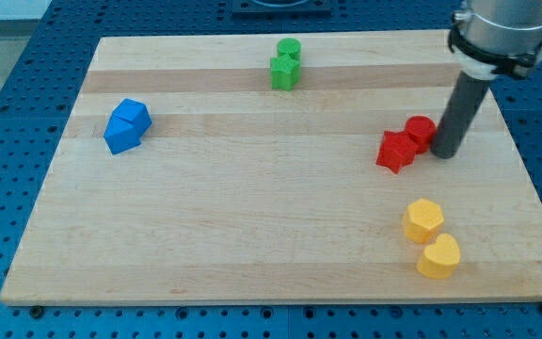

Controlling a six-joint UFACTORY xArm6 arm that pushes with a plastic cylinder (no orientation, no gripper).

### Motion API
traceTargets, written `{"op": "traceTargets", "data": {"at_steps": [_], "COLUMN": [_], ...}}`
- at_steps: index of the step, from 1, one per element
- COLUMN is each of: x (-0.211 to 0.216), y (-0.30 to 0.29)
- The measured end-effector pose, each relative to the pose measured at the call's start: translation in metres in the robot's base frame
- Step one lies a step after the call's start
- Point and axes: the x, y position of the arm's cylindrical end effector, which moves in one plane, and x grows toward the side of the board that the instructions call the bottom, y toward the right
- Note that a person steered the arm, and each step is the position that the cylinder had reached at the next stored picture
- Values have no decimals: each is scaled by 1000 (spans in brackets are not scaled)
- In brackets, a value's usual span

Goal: Move red star to the bottom center

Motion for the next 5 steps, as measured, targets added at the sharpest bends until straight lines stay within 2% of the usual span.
{"op": "traceTargets", "data": {"at_steps": [1,2,3,4,5], "x": [0,5,4,-1,-1], "y": [-49,-67,-9,-6,-54]}}
